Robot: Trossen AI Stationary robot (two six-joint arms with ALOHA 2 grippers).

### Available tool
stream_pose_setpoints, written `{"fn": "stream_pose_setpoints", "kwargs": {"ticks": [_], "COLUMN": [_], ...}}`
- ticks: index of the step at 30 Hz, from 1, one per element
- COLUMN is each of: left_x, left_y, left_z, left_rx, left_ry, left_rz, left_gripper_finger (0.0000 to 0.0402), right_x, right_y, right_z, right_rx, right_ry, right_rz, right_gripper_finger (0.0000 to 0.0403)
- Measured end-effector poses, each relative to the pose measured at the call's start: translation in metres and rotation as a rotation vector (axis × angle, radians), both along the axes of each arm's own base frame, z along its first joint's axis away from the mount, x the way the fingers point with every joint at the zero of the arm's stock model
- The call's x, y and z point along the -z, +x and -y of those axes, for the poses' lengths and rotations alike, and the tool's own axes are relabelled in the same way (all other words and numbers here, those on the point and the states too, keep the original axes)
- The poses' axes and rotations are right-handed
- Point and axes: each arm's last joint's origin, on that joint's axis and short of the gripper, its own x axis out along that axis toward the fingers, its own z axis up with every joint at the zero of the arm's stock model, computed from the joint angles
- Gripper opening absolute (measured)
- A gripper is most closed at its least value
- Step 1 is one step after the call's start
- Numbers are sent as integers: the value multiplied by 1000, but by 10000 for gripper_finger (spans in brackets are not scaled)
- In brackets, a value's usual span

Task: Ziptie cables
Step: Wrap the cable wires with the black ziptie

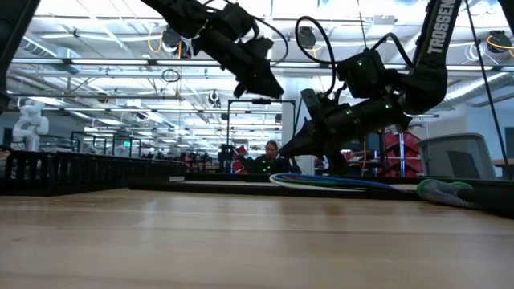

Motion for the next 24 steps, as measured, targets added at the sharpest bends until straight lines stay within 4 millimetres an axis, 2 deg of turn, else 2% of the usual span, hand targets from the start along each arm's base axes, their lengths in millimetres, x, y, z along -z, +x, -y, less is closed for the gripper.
{"fn": "stream_pose_setpoints", "kwargs": {"ticks": [6,11,17,24], "left_x": [30,45,53,66], "left_y": [26,36,37,43], "left_z": [27,36,35,34], "left_rx": [103,100,96,91], "left_ry": [-71,-60,-67,-74], "left_rz": [-67,-101,-140,-153], "left_gripper_finger": [165,190,192,155], "right_x": [0,0,-1,-1], "right_y": [0,0,0,0], "right_z": [0,0,0,0], "right_rx": [-1,-2,-3,-3], "right_ry": [-5,-4,-5,-5], "right_rz": [3,4,7,6], "right_gripper_finger": [0,0,0,0]}}
